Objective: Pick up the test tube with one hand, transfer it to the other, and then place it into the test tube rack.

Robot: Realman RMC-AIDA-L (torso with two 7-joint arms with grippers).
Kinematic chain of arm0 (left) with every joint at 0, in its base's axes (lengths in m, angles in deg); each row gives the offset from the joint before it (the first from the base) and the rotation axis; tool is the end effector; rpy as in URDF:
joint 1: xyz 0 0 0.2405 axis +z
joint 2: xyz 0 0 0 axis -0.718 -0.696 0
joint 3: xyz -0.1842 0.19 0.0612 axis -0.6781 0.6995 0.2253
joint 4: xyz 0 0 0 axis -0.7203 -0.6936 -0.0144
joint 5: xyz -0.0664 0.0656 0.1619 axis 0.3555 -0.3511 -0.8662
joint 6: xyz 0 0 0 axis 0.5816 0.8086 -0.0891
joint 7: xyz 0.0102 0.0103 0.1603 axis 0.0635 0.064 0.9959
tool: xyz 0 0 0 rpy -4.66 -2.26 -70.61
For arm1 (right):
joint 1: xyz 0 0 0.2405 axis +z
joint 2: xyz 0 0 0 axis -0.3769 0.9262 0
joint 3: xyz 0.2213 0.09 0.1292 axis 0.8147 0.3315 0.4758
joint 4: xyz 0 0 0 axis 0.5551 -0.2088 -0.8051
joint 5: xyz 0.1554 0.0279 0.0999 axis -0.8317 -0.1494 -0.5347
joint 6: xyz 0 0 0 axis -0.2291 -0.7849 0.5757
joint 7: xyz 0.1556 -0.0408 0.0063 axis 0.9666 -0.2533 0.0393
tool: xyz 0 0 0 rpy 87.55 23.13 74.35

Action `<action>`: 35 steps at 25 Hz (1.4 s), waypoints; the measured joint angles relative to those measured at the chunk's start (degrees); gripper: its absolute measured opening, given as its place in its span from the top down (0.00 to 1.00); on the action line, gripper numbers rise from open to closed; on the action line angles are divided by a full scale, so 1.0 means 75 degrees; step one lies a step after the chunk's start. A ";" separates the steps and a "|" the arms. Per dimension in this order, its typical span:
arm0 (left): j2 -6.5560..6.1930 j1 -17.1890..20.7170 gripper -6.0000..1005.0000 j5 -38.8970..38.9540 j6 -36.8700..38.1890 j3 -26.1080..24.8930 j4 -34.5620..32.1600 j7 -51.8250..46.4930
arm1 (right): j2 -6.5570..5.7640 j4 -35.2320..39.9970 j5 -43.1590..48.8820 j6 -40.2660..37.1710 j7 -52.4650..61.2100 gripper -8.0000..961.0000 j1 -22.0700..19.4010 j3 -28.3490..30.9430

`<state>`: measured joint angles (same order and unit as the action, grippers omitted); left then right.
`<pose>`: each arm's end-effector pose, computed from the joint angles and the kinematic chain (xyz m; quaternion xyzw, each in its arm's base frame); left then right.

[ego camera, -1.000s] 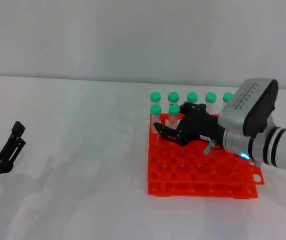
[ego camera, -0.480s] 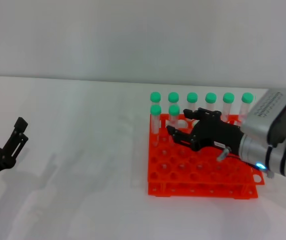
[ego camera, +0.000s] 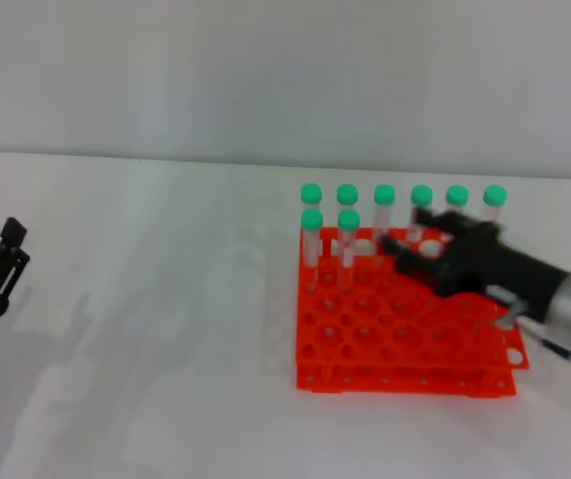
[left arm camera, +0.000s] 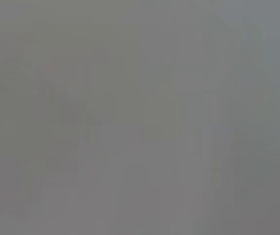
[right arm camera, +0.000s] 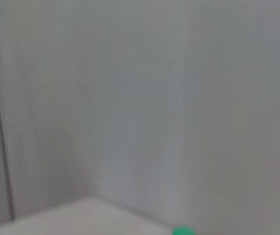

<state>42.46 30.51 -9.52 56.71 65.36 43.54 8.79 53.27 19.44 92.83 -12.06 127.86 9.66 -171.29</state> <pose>-0.3464 0.2724 0.0300 -0.6412 -0.2378 -0.4081 0.6047 0.2024 0.3816 -0.0633 -0.8829 0.1725 0.3192 0.2981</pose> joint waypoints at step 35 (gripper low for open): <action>0.0036 -0.0539 0.22 0.0621 -0.0941 0.0000 0.0013 0.0428 | 0.0154 -0.2589 -0.2792 -0.1188 -0.4592 0.08 -0.0574 0.3757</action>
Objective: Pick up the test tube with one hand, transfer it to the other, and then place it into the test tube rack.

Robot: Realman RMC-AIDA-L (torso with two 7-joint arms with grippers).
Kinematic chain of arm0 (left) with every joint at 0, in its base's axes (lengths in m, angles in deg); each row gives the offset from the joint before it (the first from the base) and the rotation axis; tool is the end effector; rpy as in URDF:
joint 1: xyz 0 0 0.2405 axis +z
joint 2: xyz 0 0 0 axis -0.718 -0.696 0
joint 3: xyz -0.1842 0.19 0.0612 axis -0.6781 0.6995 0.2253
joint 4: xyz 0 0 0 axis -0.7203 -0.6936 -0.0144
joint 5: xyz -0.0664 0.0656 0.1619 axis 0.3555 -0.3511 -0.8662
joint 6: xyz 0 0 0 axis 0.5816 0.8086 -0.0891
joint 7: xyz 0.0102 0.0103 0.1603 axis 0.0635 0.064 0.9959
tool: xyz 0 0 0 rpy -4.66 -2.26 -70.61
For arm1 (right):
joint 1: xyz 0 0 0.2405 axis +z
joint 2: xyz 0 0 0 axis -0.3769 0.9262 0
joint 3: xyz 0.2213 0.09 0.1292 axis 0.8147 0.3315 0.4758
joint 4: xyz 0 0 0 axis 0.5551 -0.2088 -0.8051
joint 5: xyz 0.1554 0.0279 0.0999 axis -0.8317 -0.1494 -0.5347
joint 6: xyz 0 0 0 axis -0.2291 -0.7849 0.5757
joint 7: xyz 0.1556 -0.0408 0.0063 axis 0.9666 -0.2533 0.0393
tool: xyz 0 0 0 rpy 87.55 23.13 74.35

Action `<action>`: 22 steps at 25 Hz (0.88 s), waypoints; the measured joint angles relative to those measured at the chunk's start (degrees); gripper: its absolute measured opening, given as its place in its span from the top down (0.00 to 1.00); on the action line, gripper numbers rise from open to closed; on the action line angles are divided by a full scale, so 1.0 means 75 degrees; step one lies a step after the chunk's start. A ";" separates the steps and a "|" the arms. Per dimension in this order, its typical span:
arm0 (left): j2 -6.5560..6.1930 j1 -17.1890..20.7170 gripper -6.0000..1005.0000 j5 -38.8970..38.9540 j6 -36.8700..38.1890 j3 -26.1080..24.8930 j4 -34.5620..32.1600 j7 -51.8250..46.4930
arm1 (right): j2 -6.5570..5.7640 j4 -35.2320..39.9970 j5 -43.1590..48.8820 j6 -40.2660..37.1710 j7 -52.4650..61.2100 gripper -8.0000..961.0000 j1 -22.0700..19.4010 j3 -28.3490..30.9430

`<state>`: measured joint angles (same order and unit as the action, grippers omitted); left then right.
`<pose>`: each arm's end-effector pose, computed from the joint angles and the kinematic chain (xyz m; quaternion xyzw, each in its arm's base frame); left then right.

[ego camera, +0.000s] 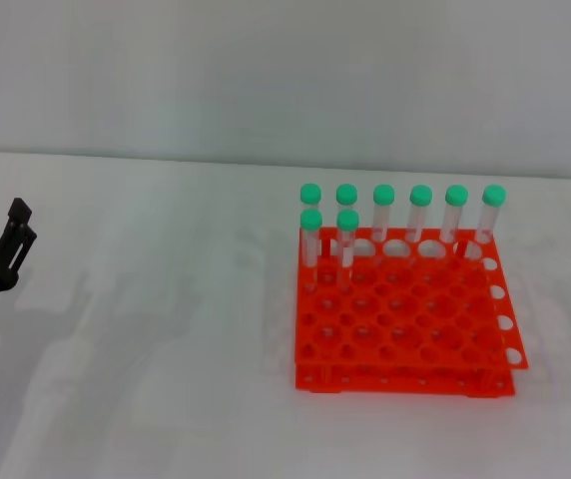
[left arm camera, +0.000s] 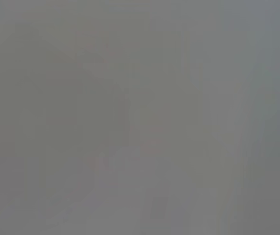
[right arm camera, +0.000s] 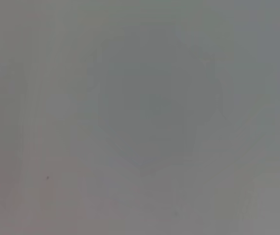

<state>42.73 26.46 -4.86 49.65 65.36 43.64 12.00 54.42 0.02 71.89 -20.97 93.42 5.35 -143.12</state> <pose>-0.3486 0.3010 0.0296 -0.6321 -0.2515 -0.3762 0.6291 0.3310 0.3810 0.0398 -0.6939 0.2116 0.2762 0.6304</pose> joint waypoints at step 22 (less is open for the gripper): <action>0.0000 -0.0024 0.22 0.0446 0.0003 0.0000 0.0002 -0.0014 | 0.0013 -0.0059 -0.0018 -0.0001 -0.0010 0.08 0.0152 0.0007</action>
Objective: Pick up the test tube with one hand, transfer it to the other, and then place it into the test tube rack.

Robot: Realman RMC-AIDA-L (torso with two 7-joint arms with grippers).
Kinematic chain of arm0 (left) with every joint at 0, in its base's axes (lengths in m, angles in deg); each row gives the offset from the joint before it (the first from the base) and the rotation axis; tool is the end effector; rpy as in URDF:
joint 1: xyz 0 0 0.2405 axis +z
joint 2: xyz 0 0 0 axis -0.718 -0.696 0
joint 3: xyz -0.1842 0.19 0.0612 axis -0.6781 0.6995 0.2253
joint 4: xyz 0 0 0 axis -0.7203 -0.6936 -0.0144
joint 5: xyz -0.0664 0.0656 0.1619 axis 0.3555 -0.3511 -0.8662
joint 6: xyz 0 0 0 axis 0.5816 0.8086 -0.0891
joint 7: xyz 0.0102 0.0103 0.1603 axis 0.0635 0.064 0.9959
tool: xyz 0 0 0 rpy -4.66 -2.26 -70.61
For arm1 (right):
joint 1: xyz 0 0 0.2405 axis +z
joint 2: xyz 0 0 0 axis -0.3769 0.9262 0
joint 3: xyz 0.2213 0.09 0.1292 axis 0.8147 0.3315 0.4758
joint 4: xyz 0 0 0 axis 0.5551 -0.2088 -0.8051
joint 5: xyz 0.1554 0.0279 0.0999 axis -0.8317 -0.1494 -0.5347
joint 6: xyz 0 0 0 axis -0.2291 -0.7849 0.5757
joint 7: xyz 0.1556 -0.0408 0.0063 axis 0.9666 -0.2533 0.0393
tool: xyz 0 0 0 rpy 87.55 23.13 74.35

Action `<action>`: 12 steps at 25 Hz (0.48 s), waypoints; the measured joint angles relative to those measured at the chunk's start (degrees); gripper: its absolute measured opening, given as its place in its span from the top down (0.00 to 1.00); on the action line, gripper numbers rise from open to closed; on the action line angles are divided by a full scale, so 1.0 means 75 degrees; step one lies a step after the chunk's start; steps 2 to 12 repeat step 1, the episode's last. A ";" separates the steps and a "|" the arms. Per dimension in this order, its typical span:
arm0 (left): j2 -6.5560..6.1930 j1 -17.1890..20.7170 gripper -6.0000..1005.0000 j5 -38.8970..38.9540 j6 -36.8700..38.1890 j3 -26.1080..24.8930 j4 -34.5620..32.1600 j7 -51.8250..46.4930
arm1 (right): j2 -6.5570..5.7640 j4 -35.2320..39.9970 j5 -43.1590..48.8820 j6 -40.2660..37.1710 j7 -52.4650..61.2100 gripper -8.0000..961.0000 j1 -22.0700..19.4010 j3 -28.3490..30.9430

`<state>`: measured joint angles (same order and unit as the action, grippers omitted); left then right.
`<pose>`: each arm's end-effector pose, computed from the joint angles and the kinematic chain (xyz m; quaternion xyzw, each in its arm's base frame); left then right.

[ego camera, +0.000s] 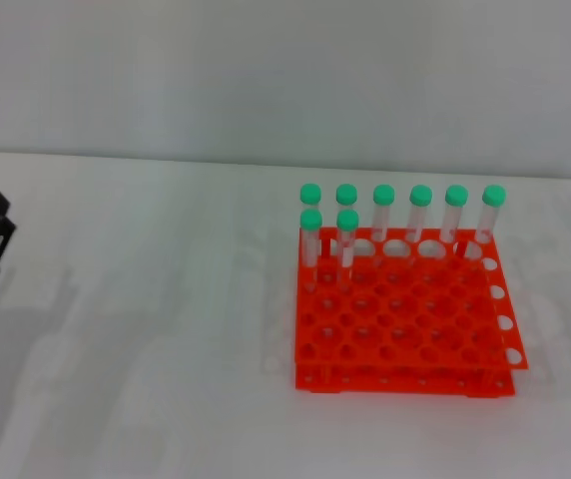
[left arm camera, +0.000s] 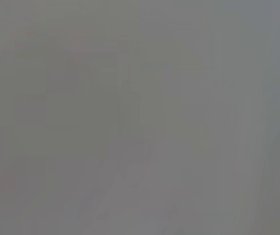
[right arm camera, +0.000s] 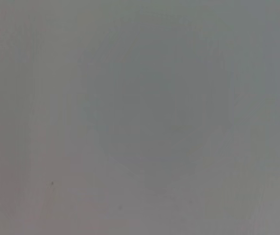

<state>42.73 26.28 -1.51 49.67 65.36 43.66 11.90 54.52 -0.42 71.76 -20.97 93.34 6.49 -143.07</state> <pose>-0.3524 0.3019 0.0375 -0.6098 -0.2571 -0.3812 0.6455 0.3251 0.3863 0.0384 -0.6956 0.2083 0.2804 0.6279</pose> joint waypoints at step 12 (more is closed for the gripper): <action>0.0000 0.0001 0.22 0.0160 -0.0005 0.0000 0.0005 -0.0020 | -0.0001 -0.0004 0.0000 0.0000 0.0000 0.08 0.0006 0.0000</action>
